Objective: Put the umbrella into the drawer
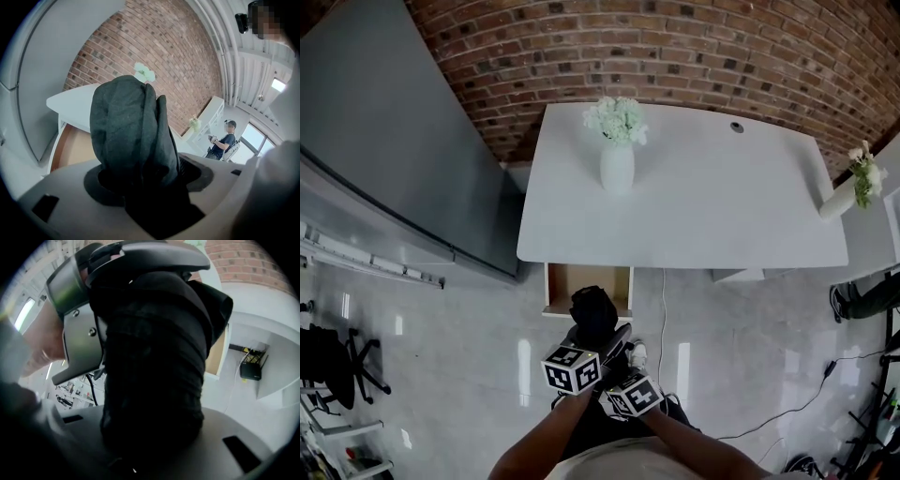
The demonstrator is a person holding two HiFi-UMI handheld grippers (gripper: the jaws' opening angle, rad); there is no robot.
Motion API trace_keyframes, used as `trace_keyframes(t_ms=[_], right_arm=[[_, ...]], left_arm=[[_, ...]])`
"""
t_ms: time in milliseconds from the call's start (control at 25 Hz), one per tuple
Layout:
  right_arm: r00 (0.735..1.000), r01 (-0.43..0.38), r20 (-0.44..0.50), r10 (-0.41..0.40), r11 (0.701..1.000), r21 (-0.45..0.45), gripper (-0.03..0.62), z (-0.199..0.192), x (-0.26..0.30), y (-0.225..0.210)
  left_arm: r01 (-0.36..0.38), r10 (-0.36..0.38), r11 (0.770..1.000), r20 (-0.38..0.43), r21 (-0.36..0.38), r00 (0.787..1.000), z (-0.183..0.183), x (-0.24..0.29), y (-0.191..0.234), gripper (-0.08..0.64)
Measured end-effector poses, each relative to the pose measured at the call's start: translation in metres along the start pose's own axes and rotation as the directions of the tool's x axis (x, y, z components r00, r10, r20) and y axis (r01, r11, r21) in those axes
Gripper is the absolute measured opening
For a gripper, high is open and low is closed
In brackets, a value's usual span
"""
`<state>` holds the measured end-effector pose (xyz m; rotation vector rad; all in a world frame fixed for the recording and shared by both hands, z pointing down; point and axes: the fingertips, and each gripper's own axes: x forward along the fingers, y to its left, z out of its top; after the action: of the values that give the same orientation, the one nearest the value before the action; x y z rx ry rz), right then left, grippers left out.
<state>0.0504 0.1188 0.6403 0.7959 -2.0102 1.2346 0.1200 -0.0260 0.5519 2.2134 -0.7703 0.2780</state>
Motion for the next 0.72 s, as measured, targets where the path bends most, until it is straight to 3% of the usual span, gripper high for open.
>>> trace_keyframes(t_ms=[160,360,480,720], right_arm=[[1.0,-0.02,-0.008,0.021,0.999,0.044,0.092,-0.002,0.014,-0.002],[0.997,-0.002,-0.072,0.003,1.0,0.013,0.092,-0.011,0.03,-0.02],[0.996,-0.033,-0.077,0.037,0.998,0.051,0.091,-0.009,0.036,-0.018],[0.993,-0.105,-0.037,0.111,0.983,0.149,0.091,0.007,0.038,-0.006]], left_arm=[[-0.021,0.02,1.0,-0.058,-0.004,0.998,-0.011,0.007,0.017,0.314],[-0.032,0.024,0.998,-0.135,-0.061,0.991,-0.031,0.018,0.042,0.318],[-0.044,0.032,0.996,-0.152,-0.075,0.988,-0.035,0.021,0.053,0.319],[-0.056,0.055,0.998,-0.187,0.001,0.981,-0.026,0.031,0.058,0.333]])
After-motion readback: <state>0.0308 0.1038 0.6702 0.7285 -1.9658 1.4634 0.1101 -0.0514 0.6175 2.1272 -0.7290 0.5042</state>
